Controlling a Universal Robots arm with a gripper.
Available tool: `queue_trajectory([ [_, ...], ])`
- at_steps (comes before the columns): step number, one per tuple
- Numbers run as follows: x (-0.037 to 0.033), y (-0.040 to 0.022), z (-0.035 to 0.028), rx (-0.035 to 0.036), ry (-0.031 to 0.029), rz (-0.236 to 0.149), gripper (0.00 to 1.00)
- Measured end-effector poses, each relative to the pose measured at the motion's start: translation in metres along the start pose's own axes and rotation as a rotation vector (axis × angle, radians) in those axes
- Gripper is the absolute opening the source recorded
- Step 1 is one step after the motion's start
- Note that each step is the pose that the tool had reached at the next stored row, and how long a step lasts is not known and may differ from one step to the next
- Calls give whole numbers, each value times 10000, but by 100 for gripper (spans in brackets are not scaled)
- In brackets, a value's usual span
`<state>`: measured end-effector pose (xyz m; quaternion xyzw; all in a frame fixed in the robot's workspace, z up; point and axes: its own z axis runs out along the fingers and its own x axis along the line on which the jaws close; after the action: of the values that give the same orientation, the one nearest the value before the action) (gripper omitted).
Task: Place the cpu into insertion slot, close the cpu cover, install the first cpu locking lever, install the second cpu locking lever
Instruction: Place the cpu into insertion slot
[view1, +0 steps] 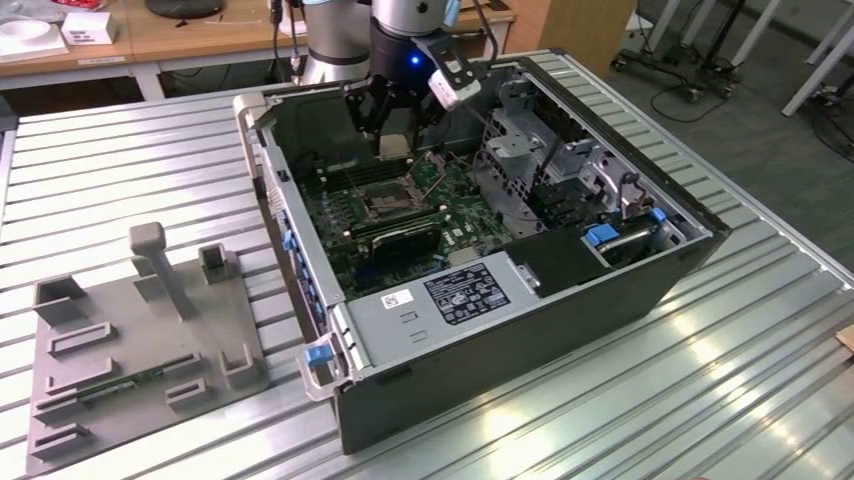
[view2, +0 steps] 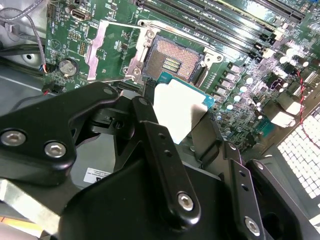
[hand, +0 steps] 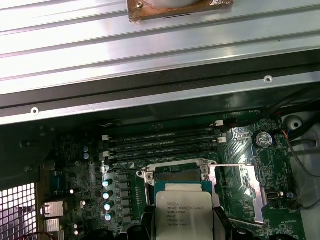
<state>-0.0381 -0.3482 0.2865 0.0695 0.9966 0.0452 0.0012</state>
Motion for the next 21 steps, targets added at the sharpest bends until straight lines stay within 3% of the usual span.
queue_trajectory([
  [12,0,0,0,0,-10,99,54],
  [21,0,-1,12,-6,-149,1641,54],
])
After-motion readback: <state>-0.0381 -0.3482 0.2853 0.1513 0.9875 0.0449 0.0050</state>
